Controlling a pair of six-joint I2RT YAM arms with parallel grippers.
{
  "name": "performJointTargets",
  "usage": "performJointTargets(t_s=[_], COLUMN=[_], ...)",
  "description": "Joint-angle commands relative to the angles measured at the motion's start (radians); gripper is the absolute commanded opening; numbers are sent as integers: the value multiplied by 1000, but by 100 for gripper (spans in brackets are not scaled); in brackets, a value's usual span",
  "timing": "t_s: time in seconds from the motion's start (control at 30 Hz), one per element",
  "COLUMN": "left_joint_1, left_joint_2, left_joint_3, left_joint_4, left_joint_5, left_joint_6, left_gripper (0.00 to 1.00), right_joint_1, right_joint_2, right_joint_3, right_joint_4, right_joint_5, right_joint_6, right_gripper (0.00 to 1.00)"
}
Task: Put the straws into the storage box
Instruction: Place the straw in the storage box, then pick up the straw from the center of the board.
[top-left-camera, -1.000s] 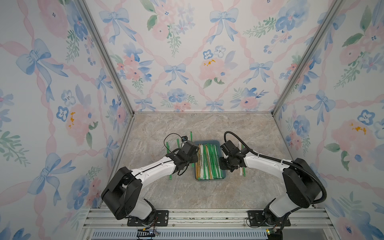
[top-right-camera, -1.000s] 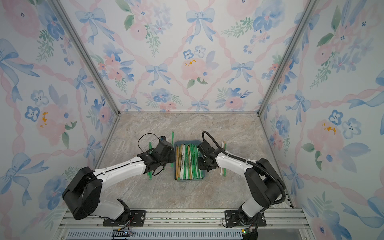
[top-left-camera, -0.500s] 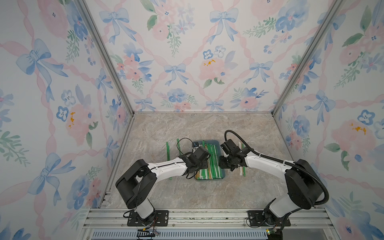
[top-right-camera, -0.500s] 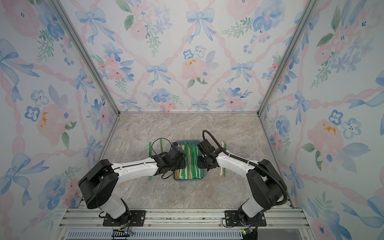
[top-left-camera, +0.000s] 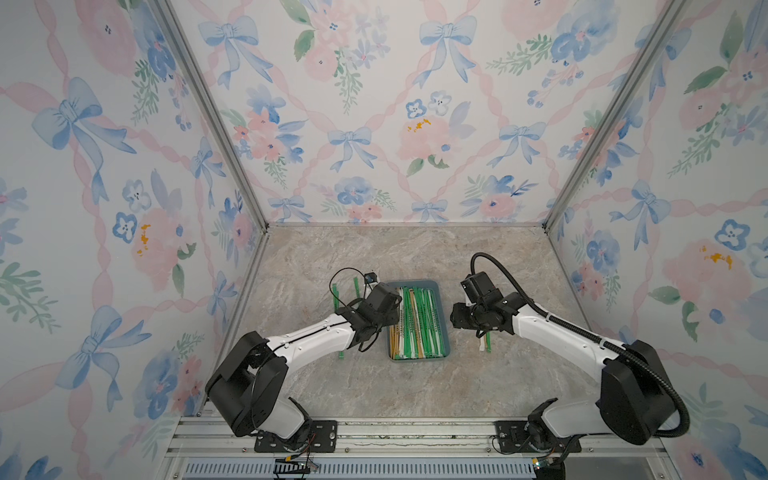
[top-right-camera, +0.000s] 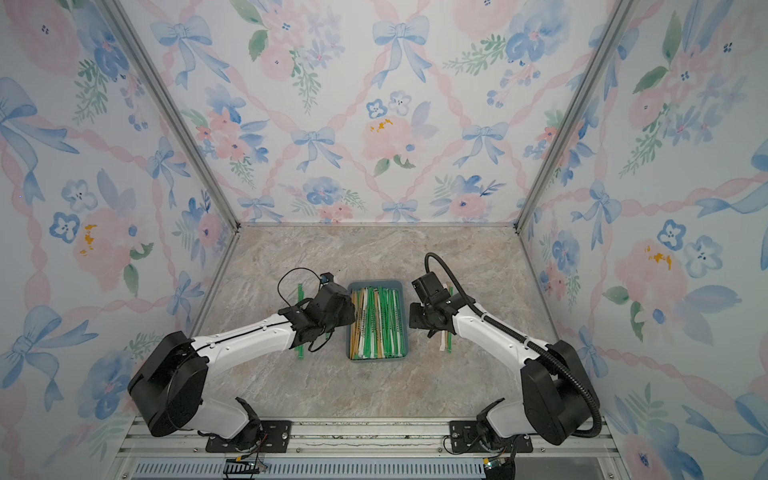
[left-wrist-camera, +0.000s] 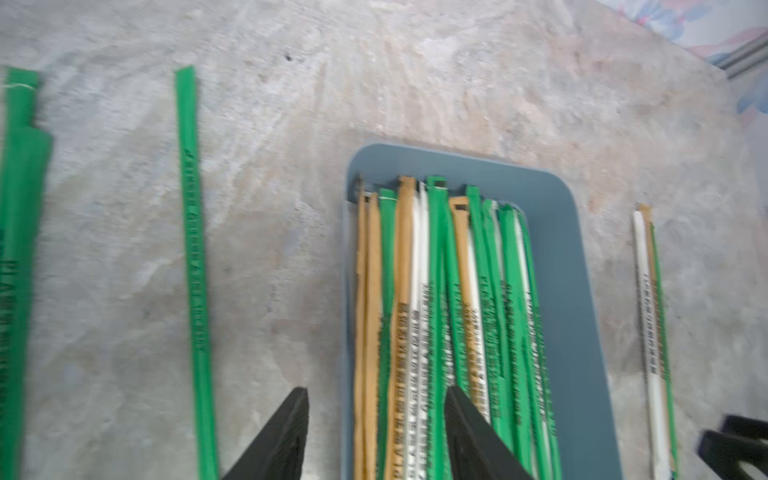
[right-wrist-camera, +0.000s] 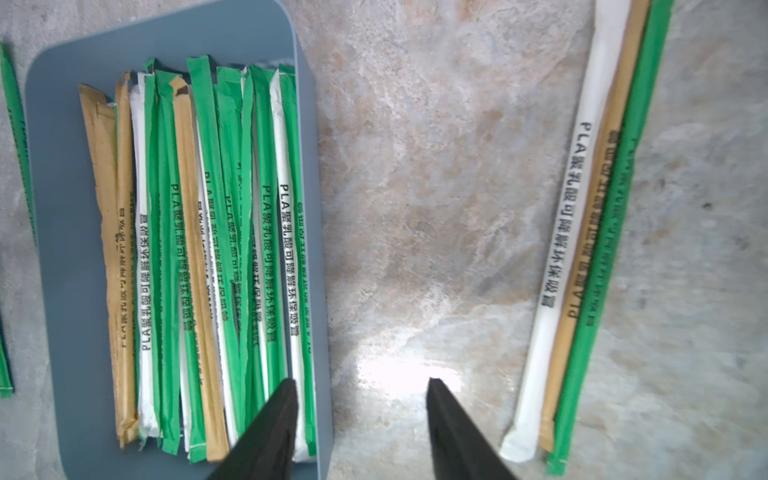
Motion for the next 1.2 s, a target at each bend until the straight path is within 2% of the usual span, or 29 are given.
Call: performJointTargets(t_s=[0.0, 0.13, 0.43, 0.5, 0.53, 0.9, 1.0, 1.17], left_joint_1=[61, 102, 130, 140, 145, 153, 154, 153], left_joint_2=[-18, 34, 116, 127, 132, 222, 248, 241], left_joint_3=[-29, -31, -38, -41, -42, -14, -12, -31], left_joint_4=[-26, -30, -30, -30, -30, -28, -29, -28], left_joint_5=[-26, -22, -63, -60, -61, -42, -33, -34], left_joint_6=[66, 98, 97, 98, 100, 120, 125, 122], left_gripper=[56, 56, 54, 54, 54, 47, 37, 13], right_joint_1=[-23, -51, -112, -119, -121, -168, -186, -217], right_joint_2=[-37, -59, -114, -124, -129, -150, -143, -120], right_joint_3=[-24, -29, -45, -50, -55, -70, -76, -89], right_joint_4=[-49, -90, -158, -164, -164, -181, -186, -178], right_joint_5=[47, 99, 177, 184, 187, 198, 199, 198], right_joint_6=[-34, -59, -67, -67, -68, -83, -90, -106], right_gripper=[63, 71, 81, 87, 98, 97, 97, 97])
